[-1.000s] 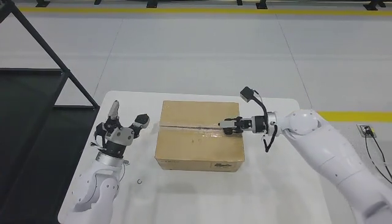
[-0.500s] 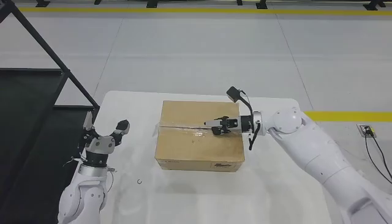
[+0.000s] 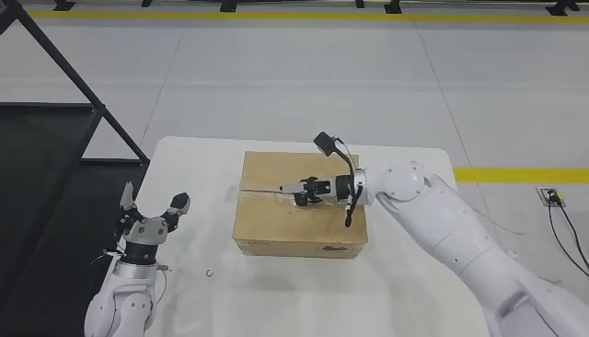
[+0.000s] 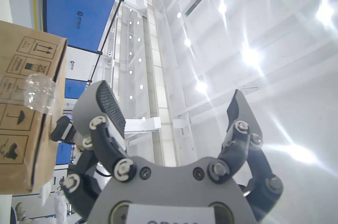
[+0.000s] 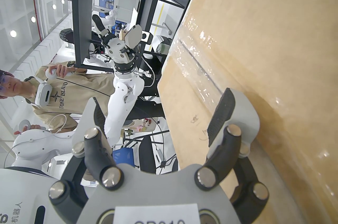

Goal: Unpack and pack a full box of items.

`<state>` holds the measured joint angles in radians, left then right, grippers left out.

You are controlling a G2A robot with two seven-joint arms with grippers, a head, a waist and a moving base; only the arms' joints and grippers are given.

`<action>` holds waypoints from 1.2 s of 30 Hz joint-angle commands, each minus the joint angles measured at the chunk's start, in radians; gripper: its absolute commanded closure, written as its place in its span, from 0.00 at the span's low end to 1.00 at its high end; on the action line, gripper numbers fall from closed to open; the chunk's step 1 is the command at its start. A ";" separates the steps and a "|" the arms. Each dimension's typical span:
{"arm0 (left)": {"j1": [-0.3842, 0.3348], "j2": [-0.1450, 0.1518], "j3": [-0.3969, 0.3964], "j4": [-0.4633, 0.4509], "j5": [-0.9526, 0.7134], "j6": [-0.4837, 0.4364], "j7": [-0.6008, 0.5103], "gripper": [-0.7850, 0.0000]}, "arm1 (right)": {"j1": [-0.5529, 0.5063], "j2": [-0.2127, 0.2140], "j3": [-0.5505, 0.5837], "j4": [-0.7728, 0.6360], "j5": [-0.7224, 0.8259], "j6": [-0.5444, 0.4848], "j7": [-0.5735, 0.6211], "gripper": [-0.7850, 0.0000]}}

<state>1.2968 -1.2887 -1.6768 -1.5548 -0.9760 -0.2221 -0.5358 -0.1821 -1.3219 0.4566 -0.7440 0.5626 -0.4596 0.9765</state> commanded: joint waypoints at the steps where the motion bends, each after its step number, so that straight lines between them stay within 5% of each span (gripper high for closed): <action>1: 0.008 0.000 -0.005 0.002 -0.007 -0.002 -0.008 0.00 | 0.003 -0.016 -0.001 0.015 0.004 0.002 -0.004 0.00; 36: 0.111 0.011 -0.125 0.008 -0.117 0.026 -0.143 0.00 | 0.077 -0.321 -0.009 0.314 0.024 -0.008 -0.068 0.00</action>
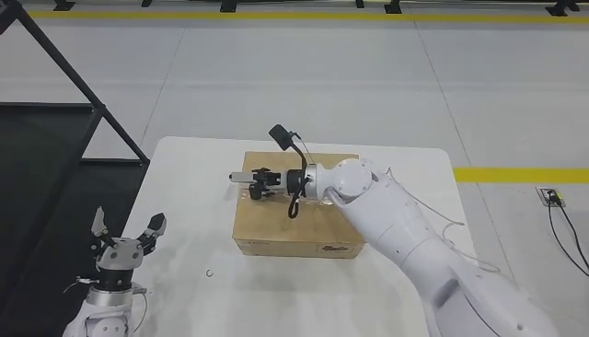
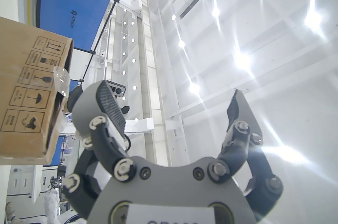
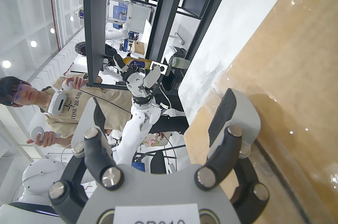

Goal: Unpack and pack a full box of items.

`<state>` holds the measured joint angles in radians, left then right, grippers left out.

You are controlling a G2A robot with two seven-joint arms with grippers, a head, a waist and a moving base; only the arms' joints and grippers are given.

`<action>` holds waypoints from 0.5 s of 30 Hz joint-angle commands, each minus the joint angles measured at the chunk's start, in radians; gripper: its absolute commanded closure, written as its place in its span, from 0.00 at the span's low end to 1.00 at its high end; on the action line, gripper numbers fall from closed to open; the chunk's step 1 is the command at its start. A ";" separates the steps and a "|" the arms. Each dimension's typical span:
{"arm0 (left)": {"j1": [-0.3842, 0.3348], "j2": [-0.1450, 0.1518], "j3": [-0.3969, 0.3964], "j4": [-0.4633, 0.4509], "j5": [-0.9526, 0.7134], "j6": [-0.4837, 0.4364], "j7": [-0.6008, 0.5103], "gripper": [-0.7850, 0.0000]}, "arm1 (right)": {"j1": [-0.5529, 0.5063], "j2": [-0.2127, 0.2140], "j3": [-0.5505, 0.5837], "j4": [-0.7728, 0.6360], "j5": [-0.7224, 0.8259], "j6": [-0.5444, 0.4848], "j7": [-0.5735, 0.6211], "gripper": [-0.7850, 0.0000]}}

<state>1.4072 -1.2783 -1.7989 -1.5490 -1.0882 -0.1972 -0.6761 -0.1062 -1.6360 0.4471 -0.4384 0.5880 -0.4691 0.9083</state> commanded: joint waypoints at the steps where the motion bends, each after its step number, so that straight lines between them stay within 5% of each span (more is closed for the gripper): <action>1: 0.001 0.000 -0.005 0.005 -0.007 0.003 -0.005 0.00 | 0.003 -0.013 0.001 0.016 -0.003 0.004 0.003 0.00; 15: -0.021 0.005 0.000 0.016 0.014 0.041 -0.030 0.00 | 0.032 -0.041 0.050 0.155 -0.012 -0.051 0.113 0.00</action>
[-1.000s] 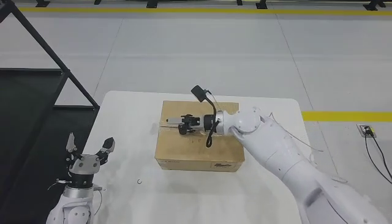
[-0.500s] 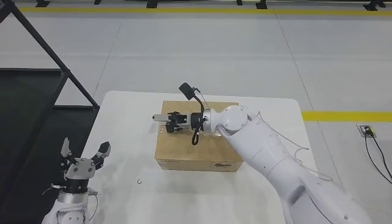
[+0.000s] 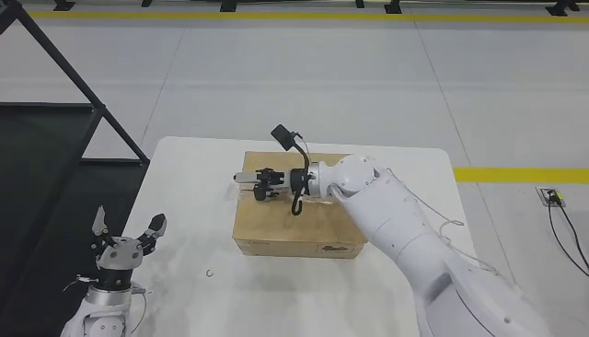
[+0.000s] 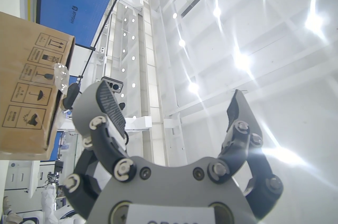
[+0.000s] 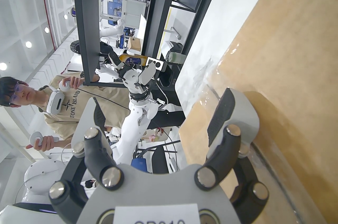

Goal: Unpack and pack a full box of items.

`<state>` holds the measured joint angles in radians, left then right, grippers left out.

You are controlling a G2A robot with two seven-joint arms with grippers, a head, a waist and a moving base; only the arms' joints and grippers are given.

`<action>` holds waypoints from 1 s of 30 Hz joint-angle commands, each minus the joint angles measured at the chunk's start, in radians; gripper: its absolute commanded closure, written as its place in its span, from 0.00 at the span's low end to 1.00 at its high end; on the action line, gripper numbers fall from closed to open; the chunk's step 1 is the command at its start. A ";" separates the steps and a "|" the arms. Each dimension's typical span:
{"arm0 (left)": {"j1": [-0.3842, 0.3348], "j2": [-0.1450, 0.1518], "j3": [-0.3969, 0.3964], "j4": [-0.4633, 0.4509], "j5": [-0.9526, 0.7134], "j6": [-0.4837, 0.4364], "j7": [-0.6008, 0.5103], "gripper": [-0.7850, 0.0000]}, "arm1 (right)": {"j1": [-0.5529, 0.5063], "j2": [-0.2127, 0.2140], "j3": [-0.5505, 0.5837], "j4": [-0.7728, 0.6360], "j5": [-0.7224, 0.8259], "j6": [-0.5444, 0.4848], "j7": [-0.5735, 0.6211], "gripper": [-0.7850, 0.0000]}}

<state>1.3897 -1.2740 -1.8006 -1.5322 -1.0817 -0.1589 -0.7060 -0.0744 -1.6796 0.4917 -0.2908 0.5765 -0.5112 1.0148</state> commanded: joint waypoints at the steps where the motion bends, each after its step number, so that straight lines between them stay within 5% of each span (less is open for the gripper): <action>1: -0.007 0.001 0.004 -0.003 0.014 0.006 -0.001 0.00 | 0.000 0.006 0.011 0.014 -0.001 -0.016 0.014 0.00; 18: -0.067 0.006 0.059 -0.009 0.094 0.038 0.007 0.00 | -0.016 0.121 0.122 0.066 -0.002 -0.152 0.142 0.00; 30: -0.102 0.006 0.091 0.001 0.107 0.039 0.013 0.00 | -0.107 0.272 0.232 -0.137 -0.027 -0.153 0.141 0.00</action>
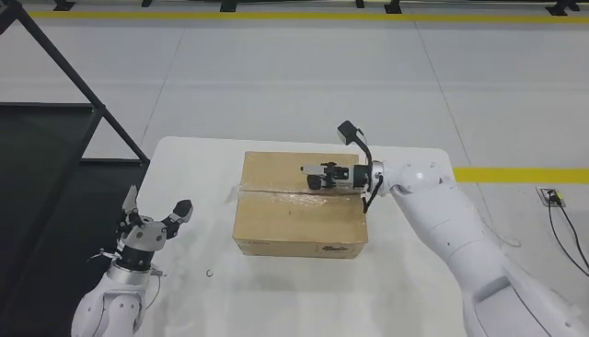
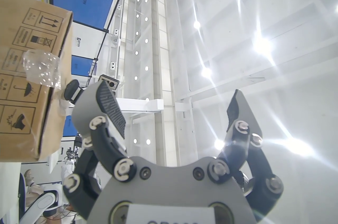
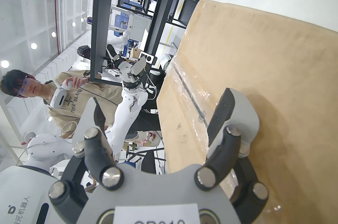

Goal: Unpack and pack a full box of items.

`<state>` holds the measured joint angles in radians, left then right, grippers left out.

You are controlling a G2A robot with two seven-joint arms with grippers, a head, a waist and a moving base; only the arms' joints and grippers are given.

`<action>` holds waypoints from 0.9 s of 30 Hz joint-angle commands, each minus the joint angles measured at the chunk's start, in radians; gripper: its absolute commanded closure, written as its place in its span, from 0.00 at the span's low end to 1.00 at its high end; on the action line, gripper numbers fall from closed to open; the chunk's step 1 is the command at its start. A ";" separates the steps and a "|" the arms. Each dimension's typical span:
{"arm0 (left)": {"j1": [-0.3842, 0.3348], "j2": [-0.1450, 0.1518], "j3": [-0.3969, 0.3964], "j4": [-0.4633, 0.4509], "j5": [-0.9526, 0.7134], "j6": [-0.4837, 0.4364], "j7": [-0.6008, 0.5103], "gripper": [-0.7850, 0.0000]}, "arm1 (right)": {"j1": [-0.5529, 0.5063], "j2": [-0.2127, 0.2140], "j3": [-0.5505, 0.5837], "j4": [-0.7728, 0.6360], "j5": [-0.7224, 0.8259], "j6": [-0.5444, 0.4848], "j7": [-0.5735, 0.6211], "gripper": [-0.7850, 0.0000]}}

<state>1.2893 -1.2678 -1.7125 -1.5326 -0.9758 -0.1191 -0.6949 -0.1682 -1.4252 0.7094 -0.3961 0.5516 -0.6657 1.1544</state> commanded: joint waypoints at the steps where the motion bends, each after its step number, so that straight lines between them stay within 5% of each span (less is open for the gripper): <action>1: -0.004 0.000 0.006 0.003 0.002 -0.003 0.003 0.00 | -0.030 0.035 0.030 -0.070 -0.003 0.004 0.004 0.00; 14: -0.017 -0.002 0.043 -0.003 0.022 -0.010 0.029 0.00 | -0.353 0.258 0.371 -0.589 -0.127 0.161 -0.019 0.00; 27: -0.029 -0.002 0.054 -0.012 0.036 -0.015 0.062 0.00 | -0.498 0.314 0.527 -0.666 -0.110 0.237 -0.028 0.00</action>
<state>1.2614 -1.2697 -1.6586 -1.5451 -0.9415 -0.1352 -0.6351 -0.6661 -1.1117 1.2354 -1.0688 0.4380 -0.4314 1.1236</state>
